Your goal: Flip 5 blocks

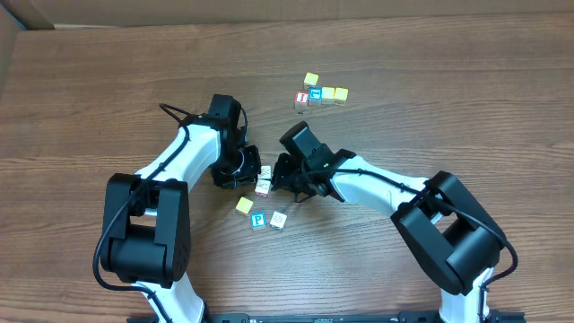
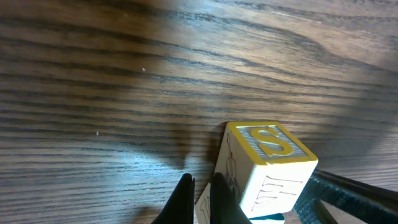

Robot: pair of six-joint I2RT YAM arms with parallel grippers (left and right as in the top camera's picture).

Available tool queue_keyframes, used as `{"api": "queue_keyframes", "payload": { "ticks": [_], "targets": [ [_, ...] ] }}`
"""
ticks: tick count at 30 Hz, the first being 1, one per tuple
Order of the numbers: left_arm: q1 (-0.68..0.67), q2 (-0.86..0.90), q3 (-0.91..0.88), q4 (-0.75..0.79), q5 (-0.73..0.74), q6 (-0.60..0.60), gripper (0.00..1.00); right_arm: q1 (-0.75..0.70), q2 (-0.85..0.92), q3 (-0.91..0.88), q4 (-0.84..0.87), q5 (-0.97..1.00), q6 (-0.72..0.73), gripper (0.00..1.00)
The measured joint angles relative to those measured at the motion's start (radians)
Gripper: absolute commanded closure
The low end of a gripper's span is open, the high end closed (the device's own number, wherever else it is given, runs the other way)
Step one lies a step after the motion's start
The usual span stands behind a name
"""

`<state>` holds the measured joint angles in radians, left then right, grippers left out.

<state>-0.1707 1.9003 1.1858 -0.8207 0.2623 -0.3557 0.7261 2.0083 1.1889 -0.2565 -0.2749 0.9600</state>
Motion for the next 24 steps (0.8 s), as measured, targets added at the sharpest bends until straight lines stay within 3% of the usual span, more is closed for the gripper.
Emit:
{"api": "queue_keyframes", "payload": {
  "ticks": [7, 24],
  "targets": [
    [0.000, 0.000, 0.000, -0.002, 0.000, 0.000, 0.96, 0.004, 0.000, 0.000, -0.040, -0.069, 0.005, 0.96],
    [0.000, 0.000, 0.000, -0.013, -0.004, 0.000, 0.96, 0.009, 0.000, 0.000, 0.003, -0.032, 0.009, 0.96]
  ]
}}
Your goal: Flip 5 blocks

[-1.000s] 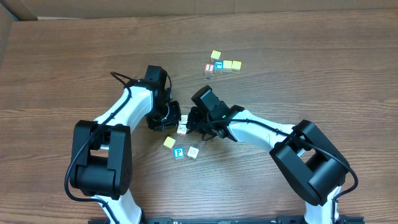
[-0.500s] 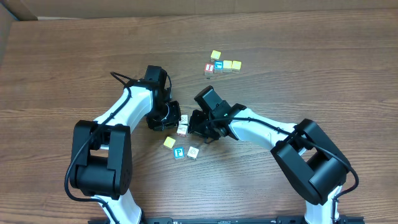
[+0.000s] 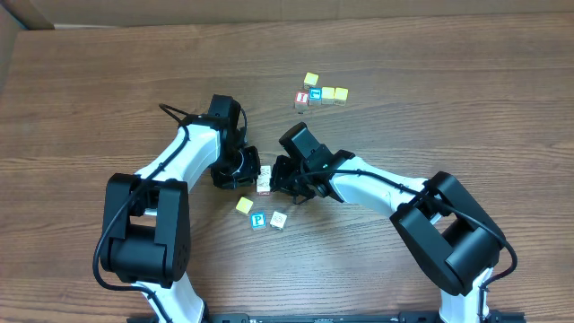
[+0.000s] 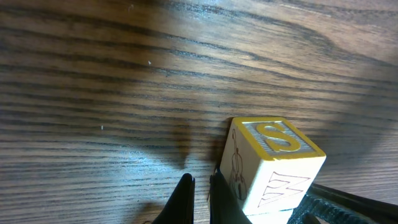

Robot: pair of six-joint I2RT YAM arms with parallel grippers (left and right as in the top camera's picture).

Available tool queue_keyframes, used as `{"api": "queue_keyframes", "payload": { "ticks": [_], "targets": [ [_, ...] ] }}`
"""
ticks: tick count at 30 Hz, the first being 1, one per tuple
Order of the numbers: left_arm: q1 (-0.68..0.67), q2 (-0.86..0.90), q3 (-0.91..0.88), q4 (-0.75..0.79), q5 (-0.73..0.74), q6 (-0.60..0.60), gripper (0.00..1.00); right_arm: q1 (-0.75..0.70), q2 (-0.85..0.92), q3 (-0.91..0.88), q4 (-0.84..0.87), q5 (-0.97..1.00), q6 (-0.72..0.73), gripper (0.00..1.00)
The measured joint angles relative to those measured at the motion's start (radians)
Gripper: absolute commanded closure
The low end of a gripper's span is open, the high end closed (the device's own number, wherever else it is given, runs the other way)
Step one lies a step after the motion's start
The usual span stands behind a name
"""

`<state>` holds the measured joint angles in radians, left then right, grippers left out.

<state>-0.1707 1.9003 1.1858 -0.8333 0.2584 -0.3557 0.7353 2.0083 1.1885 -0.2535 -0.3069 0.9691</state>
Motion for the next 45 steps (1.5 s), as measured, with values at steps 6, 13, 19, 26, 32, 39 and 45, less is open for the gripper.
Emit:
{"api": "queue_keyframes", "payload": {
  "ticks": [6, 13, 19, 26, 32, 39, 45],
  "targets": [
    [0.000, 0.000, 0.000, 0.000, 0.001, 0.000, 0.96, 0.000, 0.000, 0.000, -0.011, 0.001, -0.001, 0.96],
    [0.000, 0.000, 0.000, 0.011, 0.004, 0.000, 0.96, 0.000, 0.000, 0.000, -0.031, 0.005, 0.000, 0.96],
    [0.000, 0.000, 0.000, 0.010, 0.004, 0.000, 0.96, -0.002, 0.000, 0.000, -0.028, 0.019, 0.000, 0.96],
    [0.000, 0.000, 0.000, -0.031, -0.029, 0.000, 0.96, -0.017, 0.000, 0.019, -0.145, 0.026, -0.053, 0.96],
    [0.022, 0.000, 0.094, -0.125, -0.079, 0.000, 0.96, -0.056, 0.005, 0.180, -0.413, 0.066, -0.159, 0.90],
    [0.101, -0.002, 0.344, -0.270, -0.096, 0.000, 0.96, -0.062, 0.005, 0.360, -0.655, 0.119, -0.259, 0.72],
    [0.233, -0.090, 0.372, -0.304, -0.098, -0.014, 0.96, -0.009, 0.006, 0.372, -0.669, 0.144, -0.326, 0.53]
  ]
}}
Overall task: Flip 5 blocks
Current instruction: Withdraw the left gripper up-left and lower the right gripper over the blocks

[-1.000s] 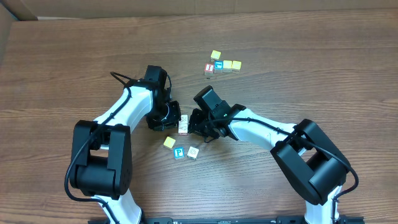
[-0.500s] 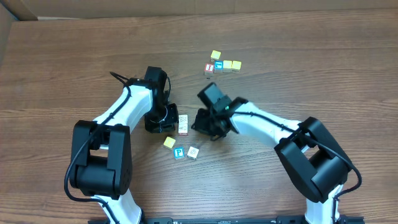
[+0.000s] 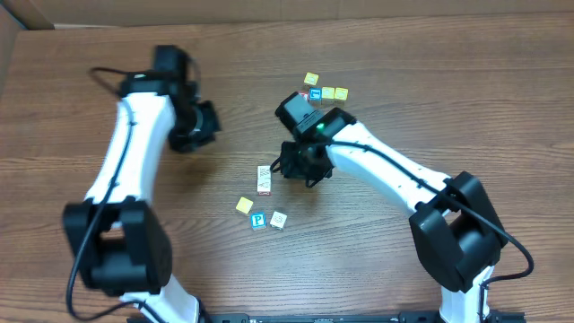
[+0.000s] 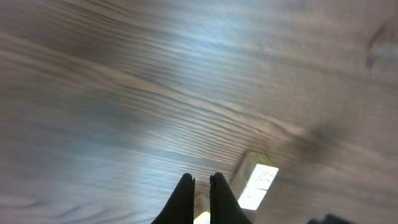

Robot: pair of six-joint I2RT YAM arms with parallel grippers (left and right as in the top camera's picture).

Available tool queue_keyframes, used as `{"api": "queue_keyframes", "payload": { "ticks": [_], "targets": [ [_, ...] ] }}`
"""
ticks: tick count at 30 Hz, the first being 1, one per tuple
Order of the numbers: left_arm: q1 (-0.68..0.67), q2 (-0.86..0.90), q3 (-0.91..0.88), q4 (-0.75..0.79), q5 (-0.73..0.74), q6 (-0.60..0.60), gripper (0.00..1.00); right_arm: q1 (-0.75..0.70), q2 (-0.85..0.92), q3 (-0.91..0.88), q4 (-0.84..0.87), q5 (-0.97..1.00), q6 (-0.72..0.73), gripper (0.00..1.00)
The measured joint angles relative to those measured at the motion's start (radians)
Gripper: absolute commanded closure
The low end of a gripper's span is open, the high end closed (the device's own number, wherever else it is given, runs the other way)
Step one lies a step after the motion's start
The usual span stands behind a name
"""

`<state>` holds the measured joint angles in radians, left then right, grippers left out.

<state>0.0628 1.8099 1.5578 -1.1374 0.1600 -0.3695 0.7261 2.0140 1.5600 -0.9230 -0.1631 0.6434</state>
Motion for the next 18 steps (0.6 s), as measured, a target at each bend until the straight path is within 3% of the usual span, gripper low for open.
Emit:
{"api": "queue_keyframes", "payload": {
  "ticks": [4, 8, 10, 11, 14, 18],
  "targets": [
    [0.135, -0.095, 0.002, -0.035, -0.004, -0.017, 0.94, 0.100, 0.000, 0.000, 0.022, 0.052, -0.027, 0.51],
    [0.258, -0.146, 0.014, -0.085, -0.014, -0.020, 0.62, 0.209, 0.000, 0.000, 0.032, 0.136, -0.037, 0.52],
    [0.285, -0.147, 0.013, -0.091, -0.015, -0.026, 0.54, 0.247, 0.000, 0.000, 0.059, 0.168, -0.041, 0.53],
    [0.296, -0.146, 0.011, -0.090, -0.015, -0.022, 0.44, 0.265, 0.000, 0.000, 0.075, 0.187, -0.042, 0.53],
    [0.309, -0.146, 0.000, -0.090, -0.015, -0.024, 0.01, 0.312, 0.000, 0.000, 0.119, 0.265, -0.042, 0.52],
    [0.308, -0.146, -0.009, -0.090, -0.015, -0.024, 0.00, 0.344, 0.000, 0.000, 0.125, 0.334, -0.043, 0.52]
  ]
}}
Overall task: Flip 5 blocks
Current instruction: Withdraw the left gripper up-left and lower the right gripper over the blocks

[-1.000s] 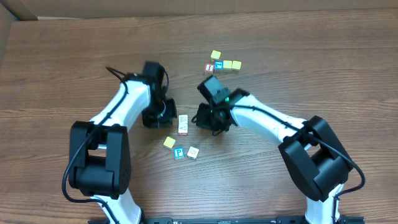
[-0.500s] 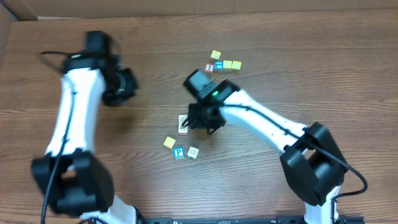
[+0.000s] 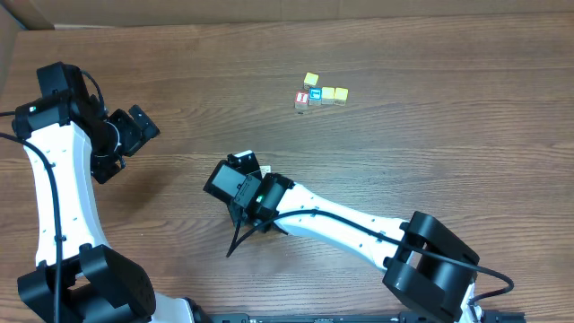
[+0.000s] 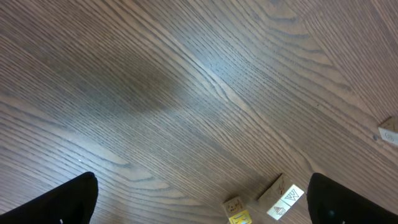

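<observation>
In the overhead view my left gripper is at the far left of the table, open. The left wrist view shows its fingers spread wide over bare wood. Between them, low in that view, lie a yellow-faced block and a pair of pale blocks side by side. My right gripper reaches across to the table's middle. Its body covers the loose blocks there, and its jaws do not show. Several more blocks, yellow, red and blue, sit at the back.
The wooden table is bordered by cardboard along the far edge. A thin dark cable trails from the right wrist toward the front.
My left gripper has gone from shut to open and moved further left. The right arm has swung from behind the loose middle blocks to over them, nearer the front and left.
Both grippers were first close together at the middle blocks, my left one shut beside the yellow S block. By 0.6 s ago the left had drawn back to the far left and the right toward the back, leaving the blocks on the table. Now the right covers them.
</observation>
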Robot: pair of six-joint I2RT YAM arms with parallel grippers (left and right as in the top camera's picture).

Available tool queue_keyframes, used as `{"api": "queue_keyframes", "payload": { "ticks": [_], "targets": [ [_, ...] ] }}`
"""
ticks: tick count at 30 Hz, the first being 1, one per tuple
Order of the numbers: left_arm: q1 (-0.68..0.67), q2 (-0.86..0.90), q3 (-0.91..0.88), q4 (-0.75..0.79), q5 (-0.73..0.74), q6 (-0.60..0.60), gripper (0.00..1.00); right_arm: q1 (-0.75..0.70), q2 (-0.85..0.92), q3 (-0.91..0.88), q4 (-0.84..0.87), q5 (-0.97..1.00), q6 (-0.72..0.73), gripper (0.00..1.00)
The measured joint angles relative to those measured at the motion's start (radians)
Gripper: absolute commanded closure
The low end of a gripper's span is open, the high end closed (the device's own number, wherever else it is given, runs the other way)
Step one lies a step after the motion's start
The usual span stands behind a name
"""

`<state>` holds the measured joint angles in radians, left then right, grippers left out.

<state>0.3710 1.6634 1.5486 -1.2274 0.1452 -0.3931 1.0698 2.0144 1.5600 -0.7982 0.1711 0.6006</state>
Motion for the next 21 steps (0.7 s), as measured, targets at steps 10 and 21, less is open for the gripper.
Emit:
{"api": "queue_keyframes", "payload": {
  "ticks": [10, 21],
  "targets": [
    [0.000, 0.000, 0.000, 0.000, 0.000, 0.000, 0.00, 0.013, 0.021, 0.000, -0.085, 0.033, 0.018, 0.53],
    [0.000, 0.000, 0.000, 0.000, 0.000, 0.000, 0.00, 0.018, 0.068, 0.000, -0.090, -0.027, 0.024, 0.59]
  ]
}}
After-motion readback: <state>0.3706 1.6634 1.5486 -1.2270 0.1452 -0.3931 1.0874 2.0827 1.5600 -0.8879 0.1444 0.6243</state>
